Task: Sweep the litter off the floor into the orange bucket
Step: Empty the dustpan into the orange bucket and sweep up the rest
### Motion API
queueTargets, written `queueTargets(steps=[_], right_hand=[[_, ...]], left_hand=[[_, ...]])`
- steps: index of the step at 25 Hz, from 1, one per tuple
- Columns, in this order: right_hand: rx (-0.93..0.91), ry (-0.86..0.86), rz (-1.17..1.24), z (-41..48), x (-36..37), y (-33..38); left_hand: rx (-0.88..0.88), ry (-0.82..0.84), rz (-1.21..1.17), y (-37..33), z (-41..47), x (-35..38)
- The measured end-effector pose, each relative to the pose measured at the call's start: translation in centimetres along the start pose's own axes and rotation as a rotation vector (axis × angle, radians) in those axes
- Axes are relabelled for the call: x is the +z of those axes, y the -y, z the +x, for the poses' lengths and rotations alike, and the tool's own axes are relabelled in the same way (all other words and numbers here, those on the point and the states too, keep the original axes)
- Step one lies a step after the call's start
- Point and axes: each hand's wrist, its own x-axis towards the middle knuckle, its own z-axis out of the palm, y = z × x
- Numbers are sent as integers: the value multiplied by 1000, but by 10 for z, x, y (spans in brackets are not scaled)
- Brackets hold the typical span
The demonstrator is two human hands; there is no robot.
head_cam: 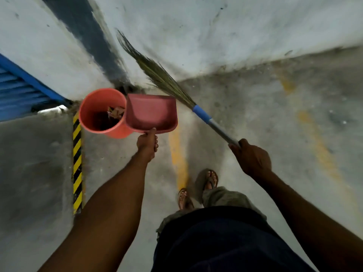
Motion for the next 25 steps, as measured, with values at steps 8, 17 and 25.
queueTargets(steps=[8,17,25], right_hand=[[379,-113,144,-146,10,-141],[745,-193,304,-294,-2,-330],[992,-250,496,-345,-11,-452]], left_hand=[[80,301,205,38,-110,140],[142,577,458,119,-284,345],[215,749,685,162,-397,502]])
